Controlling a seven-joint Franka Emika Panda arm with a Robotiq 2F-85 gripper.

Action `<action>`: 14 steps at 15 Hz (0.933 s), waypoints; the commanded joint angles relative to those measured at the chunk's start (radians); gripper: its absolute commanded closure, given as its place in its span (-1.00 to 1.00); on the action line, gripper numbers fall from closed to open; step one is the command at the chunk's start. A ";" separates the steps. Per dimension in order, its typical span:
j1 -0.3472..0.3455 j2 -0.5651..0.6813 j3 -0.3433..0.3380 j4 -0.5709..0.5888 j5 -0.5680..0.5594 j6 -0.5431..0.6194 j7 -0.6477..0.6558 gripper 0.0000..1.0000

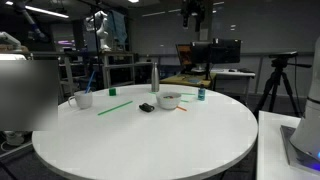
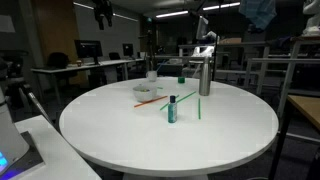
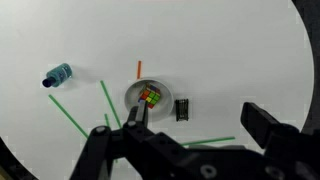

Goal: Take the Rubik's cube out of the bowl and put it on the table

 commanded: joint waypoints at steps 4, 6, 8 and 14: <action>-0.010 0.007 0.005 0.004 -0.008 0.014 0.013 -1.00; -0.021 0.021 0.007 0.012 -0.022 0.038 0.034 -1.00; -0.033 0.045 0.004 0.025 -0.027 0.091 0.065 -1.00; -0.107 0.142 0.013 0.074 -0.097 0.247 0.269 -1.00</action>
